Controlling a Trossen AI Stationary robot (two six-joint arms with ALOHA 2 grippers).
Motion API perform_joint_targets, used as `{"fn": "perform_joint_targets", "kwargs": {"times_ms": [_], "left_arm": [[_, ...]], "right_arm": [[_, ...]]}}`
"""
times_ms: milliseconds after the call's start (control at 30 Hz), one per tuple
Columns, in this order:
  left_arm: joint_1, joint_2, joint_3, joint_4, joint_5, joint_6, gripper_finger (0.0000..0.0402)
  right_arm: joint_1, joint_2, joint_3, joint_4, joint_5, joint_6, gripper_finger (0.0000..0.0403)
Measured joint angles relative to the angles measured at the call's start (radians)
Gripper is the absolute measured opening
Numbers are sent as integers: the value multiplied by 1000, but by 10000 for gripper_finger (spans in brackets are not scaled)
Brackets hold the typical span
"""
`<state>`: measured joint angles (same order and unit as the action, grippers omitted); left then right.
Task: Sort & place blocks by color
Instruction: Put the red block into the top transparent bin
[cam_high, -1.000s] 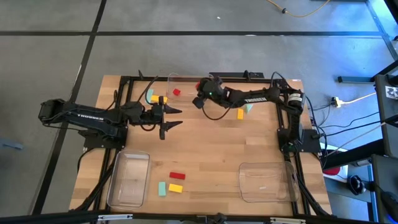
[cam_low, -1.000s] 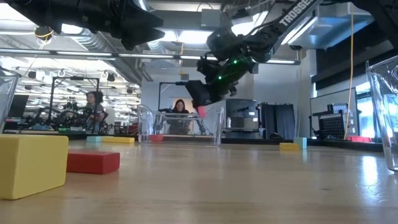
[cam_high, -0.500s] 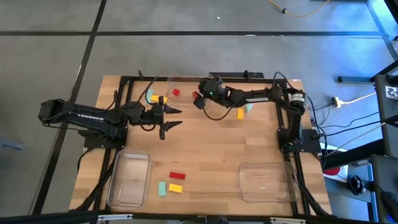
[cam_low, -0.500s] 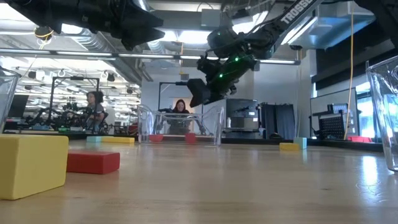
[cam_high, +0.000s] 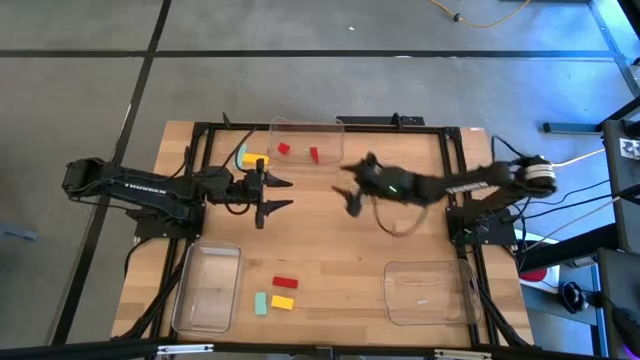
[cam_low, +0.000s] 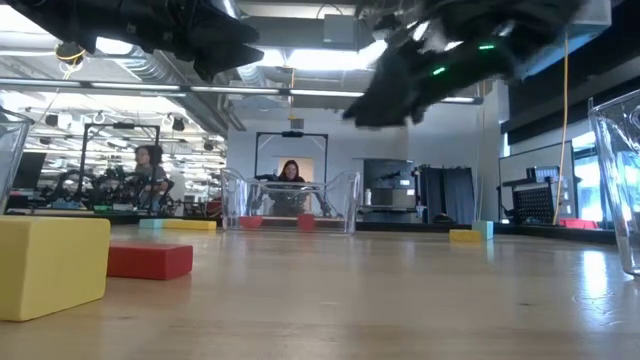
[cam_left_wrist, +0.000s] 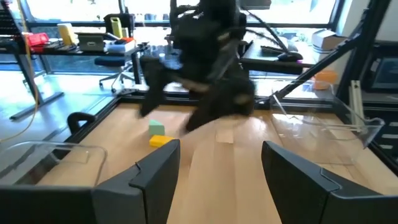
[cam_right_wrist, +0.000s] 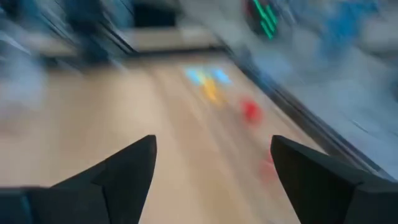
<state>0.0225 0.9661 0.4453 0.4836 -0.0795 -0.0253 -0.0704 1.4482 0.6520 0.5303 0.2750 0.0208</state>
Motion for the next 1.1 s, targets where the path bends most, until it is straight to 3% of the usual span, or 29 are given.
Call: {"fn": "perform_joint_targets", "kwargs": {"times_ms": [133, 267, 733, 967, 1100], "left_arm": [[-12, 0, 0, 4, 0, 19, 219], [-12, 0, 0, 4, -4, 31, 219], [-12, 0, 0, 3, -4, 10, 219], [-37, 6, 3, -3, 34, -101, 219], [-98, 35, 83, -158, 33, -104, 219]], "right_arm": [[84, -66, -177, 450, -98, -9, 319], [117, -90, -235, 659, -199, -75, 319], [126, -97, -221, 637, -217, -103, 319], [126, -97, -221, 638, -216, -108, 319], [125, -96, -221, 638, -216, -111, 319]]}}
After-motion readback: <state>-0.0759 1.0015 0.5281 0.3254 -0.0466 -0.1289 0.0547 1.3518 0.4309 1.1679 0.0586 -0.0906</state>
